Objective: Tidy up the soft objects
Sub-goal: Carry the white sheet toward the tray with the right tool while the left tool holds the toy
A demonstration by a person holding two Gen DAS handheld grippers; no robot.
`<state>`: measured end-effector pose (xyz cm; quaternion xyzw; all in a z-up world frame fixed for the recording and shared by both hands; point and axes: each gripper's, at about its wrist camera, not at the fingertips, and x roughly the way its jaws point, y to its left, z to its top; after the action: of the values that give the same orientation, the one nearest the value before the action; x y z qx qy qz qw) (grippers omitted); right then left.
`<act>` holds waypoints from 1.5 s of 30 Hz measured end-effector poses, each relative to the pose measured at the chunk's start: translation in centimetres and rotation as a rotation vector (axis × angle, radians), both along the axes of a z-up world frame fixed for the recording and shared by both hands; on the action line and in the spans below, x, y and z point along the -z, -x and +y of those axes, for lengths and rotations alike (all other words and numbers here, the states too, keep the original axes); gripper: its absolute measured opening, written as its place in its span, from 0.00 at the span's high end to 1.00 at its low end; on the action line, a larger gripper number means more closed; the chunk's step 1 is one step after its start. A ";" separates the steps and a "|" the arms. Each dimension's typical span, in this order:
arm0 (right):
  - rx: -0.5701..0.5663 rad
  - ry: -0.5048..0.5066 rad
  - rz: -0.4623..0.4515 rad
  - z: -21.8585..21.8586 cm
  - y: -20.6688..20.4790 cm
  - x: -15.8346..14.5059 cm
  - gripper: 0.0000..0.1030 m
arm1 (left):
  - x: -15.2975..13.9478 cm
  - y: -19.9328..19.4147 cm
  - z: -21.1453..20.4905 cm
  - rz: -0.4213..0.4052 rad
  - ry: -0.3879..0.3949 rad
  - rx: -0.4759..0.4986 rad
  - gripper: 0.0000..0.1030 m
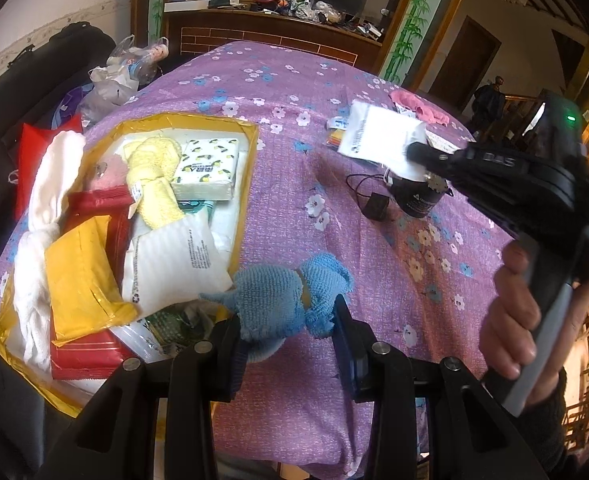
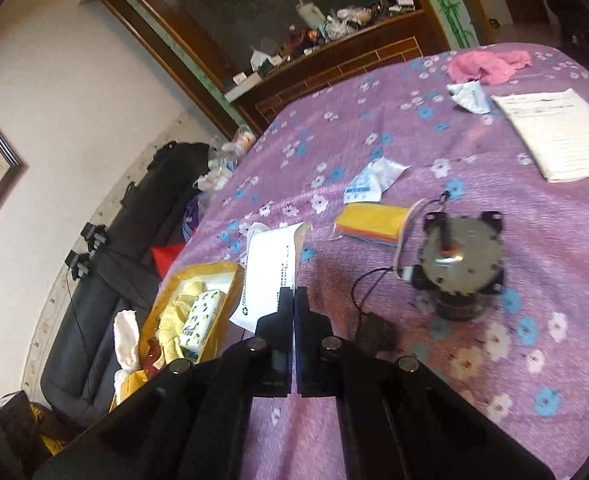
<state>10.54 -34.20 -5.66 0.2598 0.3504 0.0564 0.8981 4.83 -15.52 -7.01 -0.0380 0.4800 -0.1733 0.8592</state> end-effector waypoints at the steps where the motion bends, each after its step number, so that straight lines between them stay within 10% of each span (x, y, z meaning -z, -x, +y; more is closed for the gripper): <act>1: 0.004 -0.002 -0.006 -0.2 0.4 -0.1 1.00 | 0.1 0.0 -0.2 0.003 -0.005 0.001 0.62; 45: -0.137 -0.034 -0.161 4.8 4.1 -4.3 0.99 | -1.5 -0.3 3.8 -0.048 0.016 -0.086 0.62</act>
<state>6.39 -29.40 -1.33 0.2451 0.2932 0.1441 0.9128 5.16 -11.71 -5.55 -0.0613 0.4556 -0.1410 0.8768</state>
